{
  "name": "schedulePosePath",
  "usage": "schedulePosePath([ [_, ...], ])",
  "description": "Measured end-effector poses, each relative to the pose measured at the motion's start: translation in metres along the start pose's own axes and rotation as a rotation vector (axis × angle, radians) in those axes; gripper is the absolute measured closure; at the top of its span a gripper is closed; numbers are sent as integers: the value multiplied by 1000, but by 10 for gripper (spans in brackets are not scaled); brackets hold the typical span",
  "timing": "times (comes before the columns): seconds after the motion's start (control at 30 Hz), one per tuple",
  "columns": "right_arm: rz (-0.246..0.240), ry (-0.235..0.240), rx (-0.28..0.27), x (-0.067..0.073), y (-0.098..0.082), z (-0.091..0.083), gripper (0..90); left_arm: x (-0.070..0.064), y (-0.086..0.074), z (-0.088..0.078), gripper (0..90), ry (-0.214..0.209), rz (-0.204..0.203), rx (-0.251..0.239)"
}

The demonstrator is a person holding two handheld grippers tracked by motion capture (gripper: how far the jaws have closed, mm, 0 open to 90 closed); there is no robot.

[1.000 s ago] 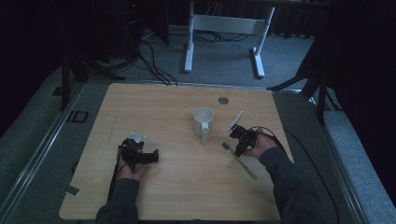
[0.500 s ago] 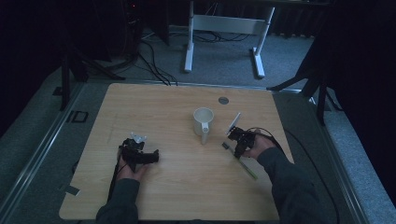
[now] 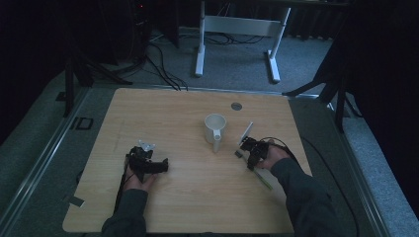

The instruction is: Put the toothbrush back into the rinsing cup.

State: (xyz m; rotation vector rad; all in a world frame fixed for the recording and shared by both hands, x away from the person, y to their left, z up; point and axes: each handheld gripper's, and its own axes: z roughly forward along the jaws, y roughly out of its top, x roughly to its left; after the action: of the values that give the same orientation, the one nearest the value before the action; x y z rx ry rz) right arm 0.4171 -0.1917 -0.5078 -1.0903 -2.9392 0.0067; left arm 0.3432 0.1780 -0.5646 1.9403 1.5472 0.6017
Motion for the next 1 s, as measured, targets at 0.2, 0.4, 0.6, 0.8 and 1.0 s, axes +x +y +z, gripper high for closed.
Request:
schedulePosePath([
  [0.2, 9, 1, 5, 0, -1, 3, 761, 0, 0, 0, 1, -1, 1, 0],
  [0.4, 8, -4, 11, 0, 1, 7, 769, 0, 0, 0, 1, -1, 1, 0],
  [0.6, 15, -4, 14, 0, 2, 8, 780, 0, 0, 0, 1, -1, 1, 0],
  [0.8, 12, 1, 11, -2, 1, 8, 814, 0, 0, 0, 1, -1, 1, 1],
  [1.0, 23, 14, -28, -2, -4, 2, 818, 0, 0, 0, 1, -1, 1, 1],
])
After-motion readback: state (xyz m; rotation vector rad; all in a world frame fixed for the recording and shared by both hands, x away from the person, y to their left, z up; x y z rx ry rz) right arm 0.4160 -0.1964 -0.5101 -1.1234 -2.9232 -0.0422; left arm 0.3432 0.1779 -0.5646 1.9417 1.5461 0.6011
